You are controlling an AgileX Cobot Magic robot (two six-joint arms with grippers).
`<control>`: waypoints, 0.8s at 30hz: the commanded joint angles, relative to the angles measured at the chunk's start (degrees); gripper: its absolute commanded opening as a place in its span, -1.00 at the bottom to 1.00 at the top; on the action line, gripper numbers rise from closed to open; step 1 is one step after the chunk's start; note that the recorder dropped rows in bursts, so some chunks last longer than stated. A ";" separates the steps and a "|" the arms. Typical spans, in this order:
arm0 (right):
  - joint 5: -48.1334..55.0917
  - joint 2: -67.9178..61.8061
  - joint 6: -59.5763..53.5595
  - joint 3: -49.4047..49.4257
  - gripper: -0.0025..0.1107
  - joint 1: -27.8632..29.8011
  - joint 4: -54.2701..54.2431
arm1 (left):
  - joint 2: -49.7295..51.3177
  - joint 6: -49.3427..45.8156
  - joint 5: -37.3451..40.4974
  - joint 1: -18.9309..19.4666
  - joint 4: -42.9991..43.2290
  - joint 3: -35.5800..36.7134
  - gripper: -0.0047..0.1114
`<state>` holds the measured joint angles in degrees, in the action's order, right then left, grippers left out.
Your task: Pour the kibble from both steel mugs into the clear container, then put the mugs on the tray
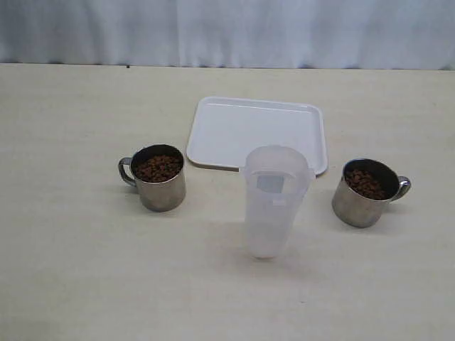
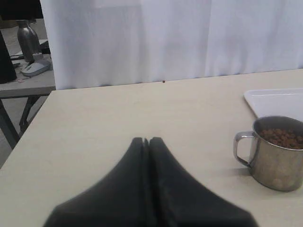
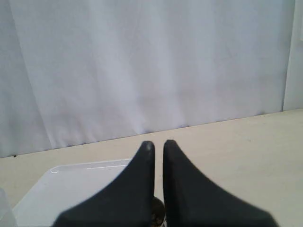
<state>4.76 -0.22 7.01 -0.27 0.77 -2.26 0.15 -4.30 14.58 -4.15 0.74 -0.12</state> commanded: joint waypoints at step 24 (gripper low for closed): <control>-10.93 0.22 0.62 0.27 -0.87 -0.10 -2.91 | -0.15 -0.03 -0.77 0.09 0.10 0.12 -0.92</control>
<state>0.00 -0.22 7.01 -0.05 0.77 -2.93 0.15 -4.30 14.58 -4.15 0.74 -0.12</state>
